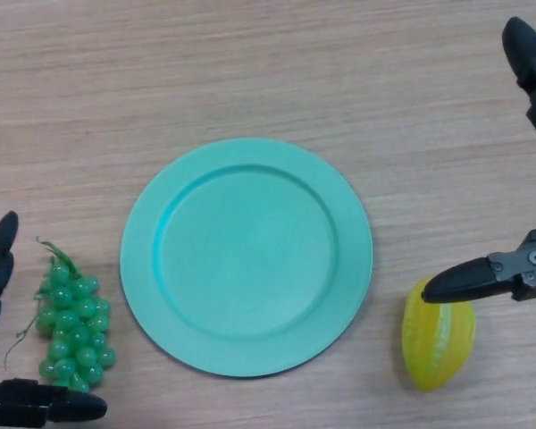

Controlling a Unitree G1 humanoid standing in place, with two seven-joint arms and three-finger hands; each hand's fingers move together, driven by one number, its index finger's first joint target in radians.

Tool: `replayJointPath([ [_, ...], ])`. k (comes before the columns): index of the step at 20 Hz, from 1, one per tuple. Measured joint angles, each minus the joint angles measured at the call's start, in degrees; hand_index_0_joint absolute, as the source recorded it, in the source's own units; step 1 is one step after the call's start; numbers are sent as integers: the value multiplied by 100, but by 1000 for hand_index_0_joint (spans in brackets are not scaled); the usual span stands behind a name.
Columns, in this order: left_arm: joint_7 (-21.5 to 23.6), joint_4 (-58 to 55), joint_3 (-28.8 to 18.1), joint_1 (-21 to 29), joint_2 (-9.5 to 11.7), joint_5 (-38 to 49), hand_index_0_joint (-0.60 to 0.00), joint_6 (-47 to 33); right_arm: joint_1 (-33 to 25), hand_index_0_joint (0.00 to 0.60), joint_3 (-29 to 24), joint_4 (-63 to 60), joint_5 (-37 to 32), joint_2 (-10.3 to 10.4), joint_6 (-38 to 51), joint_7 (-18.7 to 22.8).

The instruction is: Pick up the green grapes and place it on the plate

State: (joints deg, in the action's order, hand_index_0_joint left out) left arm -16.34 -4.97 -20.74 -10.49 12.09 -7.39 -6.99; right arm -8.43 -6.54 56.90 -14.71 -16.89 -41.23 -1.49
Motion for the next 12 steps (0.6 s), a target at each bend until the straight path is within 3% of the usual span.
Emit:
replayJointPath([
  [3, 97, 412, 447, 271, 131, 130, 0, -11, 8, 0, 16, 2, 3, 5, 0, 38],
  [8, 710, 1050, 880, 657, 270, 116, 0, -102, 10, 0, 113, 2, -21, -59, 0, 289],
  [10, 751, 1107, 930, 701, 345, 25, -200, -129, 10, 0, 104, 2, -132, -64, 0, 298],
  [11, 852, 1107, 955, 700, 345, -40, -350, -139, 10, 0, 110, 2, -148, -65, 0, 303],
  [12, 903, 1109, 955, 689, 345, -40, -450, -147, 11, 0, 106, 2, -147, -66, 0, 303],
])
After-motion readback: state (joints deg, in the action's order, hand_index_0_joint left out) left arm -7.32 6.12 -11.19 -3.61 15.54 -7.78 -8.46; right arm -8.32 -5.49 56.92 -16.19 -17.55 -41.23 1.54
